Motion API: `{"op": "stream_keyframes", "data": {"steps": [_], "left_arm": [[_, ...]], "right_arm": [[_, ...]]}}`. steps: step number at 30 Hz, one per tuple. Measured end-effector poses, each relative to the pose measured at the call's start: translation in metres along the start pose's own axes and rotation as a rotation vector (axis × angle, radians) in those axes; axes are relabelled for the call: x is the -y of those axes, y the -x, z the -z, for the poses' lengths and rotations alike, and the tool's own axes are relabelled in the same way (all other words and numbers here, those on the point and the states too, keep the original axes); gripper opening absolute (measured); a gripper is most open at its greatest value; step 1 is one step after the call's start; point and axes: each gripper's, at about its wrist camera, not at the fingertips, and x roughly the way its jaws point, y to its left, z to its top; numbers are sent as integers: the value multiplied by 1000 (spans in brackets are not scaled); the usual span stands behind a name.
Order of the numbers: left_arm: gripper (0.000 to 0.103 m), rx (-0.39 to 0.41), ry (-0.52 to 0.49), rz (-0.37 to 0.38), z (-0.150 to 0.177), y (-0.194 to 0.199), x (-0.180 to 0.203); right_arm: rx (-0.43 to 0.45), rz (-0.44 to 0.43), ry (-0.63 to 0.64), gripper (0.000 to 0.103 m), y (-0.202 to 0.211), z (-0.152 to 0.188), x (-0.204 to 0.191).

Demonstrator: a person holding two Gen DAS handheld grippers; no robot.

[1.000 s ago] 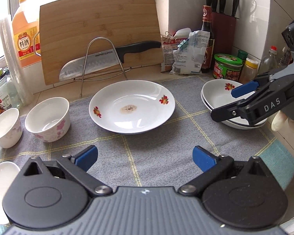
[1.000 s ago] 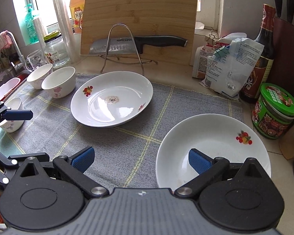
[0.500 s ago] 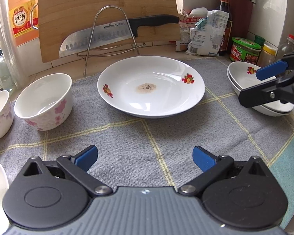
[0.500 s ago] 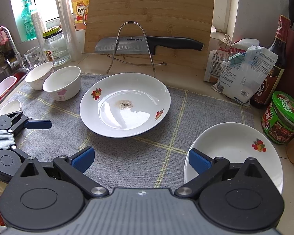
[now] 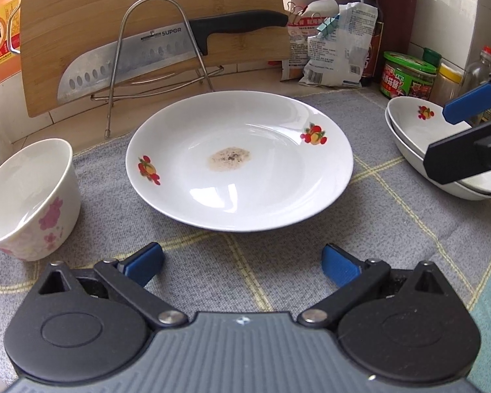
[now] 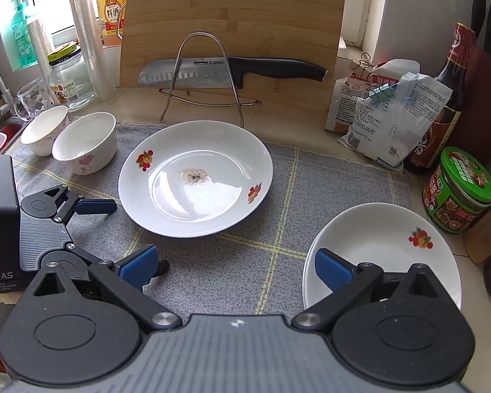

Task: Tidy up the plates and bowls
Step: 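Move both grippers to the stained white plate by the knife rack, then grasp the stained plate rim with the left gripper while the right gripper grasps its opposite rim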

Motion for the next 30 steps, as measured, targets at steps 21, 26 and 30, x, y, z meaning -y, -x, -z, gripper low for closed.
{"op": "stream_keyframes", "data": {"steps": [21,26,30], "left_arm": [[103,45,34,-31,-7,-12,-3],[103,46,36,-32,-7,-13,-3],[103,48,35,-32,-8,-14,-3]], "right_arm": [[-169,-226,84,103,-135,-76,29],[-186,-273,82,103,-148,-84,28],[-191,-284,83,103,-155,-87,25]]}}
